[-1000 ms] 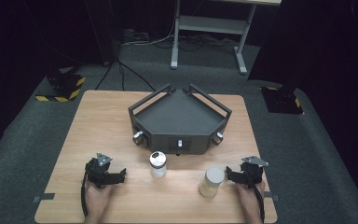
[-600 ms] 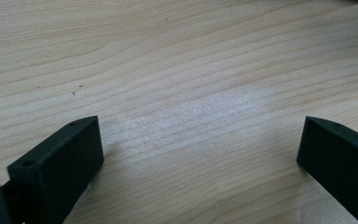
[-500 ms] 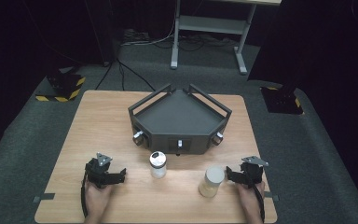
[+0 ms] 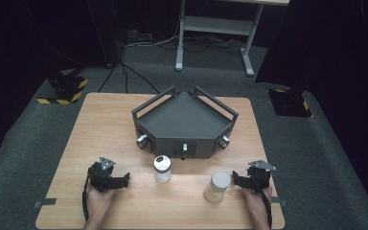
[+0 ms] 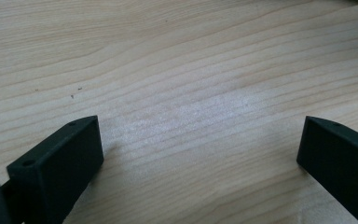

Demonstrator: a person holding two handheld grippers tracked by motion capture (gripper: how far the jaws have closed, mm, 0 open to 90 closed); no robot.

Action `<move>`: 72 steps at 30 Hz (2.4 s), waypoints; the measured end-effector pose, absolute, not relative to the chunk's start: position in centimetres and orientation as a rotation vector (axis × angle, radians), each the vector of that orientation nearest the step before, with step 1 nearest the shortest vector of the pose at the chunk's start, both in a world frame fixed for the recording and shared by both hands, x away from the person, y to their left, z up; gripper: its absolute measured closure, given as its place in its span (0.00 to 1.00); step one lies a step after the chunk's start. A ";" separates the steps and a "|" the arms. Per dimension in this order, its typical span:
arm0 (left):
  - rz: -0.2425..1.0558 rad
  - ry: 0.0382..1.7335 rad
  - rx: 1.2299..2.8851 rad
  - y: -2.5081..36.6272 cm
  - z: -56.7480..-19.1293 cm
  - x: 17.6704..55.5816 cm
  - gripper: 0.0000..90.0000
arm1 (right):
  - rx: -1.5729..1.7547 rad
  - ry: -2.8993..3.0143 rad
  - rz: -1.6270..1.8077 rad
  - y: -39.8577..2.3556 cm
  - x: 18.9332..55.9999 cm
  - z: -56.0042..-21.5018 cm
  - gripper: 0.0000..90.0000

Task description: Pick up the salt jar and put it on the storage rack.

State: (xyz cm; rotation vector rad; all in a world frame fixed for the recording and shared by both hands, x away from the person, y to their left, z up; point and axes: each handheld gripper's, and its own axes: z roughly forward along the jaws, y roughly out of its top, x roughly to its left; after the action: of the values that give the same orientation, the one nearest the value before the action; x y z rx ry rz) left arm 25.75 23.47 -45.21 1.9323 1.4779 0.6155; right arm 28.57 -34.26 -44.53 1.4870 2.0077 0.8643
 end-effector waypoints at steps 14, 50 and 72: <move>0.605 1.501 1.945 23.1 -44.8 26.3 0.00 | 1.489 2.007 0.865 -34.2 28.6 -44.5 0.09; 0.450 1.113 2.164 17.7 -42.7 25.1 0.00 | 1.487 2.008 0.865 -34.2 28.6 -44.5 0.09; 0.449 1.042 2.162 13.3 -42.4 26.8 0.05 | 1.488 2.007 0.865 -34.2 28.6 -44.5 0.09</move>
State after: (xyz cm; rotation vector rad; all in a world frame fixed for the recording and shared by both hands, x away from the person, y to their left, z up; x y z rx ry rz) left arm 26.77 13.28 -42.41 2.1623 1.0421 0.4486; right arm 28.56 -34.24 -44.53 1.4883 2.0071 0.8652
